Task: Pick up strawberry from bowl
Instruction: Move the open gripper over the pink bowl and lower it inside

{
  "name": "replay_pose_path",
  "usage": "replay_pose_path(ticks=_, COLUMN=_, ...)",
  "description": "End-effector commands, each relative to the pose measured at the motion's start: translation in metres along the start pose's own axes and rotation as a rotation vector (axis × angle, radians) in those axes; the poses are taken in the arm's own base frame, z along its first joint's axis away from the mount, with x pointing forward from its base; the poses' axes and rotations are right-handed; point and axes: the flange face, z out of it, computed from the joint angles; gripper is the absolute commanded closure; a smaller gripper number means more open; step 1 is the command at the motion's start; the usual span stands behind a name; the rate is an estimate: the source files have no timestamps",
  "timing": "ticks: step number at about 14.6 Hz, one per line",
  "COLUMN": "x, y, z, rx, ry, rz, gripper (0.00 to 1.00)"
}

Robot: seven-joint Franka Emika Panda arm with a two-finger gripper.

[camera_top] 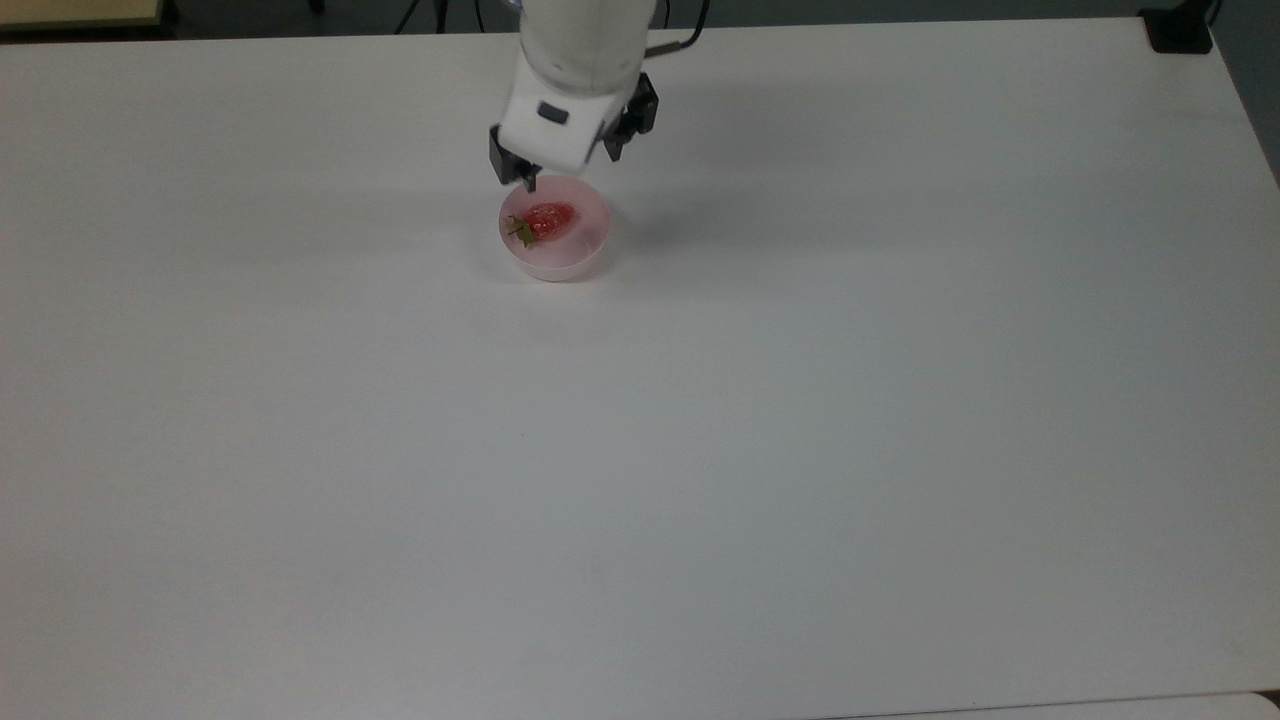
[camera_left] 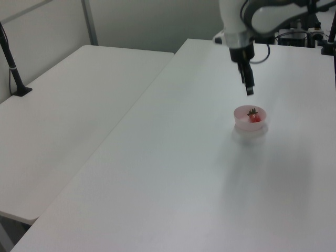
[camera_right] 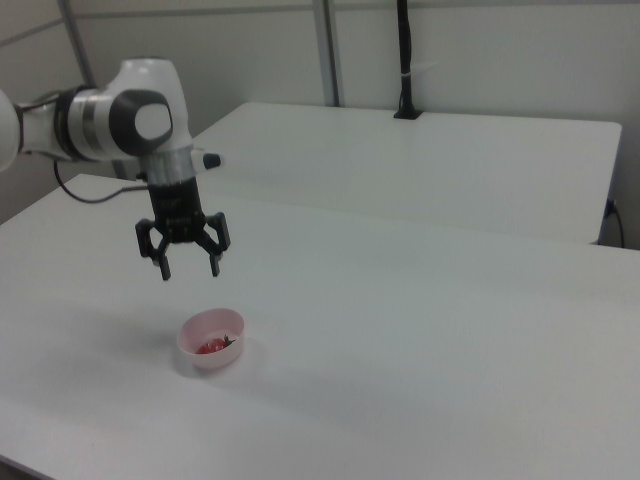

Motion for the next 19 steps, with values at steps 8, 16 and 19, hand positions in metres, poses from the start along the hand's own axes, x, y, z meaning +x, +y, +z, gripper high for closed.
replay_pose_path(ticks=8, x=0.015, y=0.0, z=0.09, rx=-0.059, ry=-0.068, rz=-0.283, gripper=0.28)
replay_pose_path(ticks=16, x=0.015, y=-0.002, z=0.126, rx=-0.103, ry=-0.086, rz=-0.326, gripper=0.34)
replay_pose_path(ticks=19, x=0.014, y=-0.003, z=0.134, rx=-0.121, ry=-0.082, rz=-0.342, gripper=0.41)
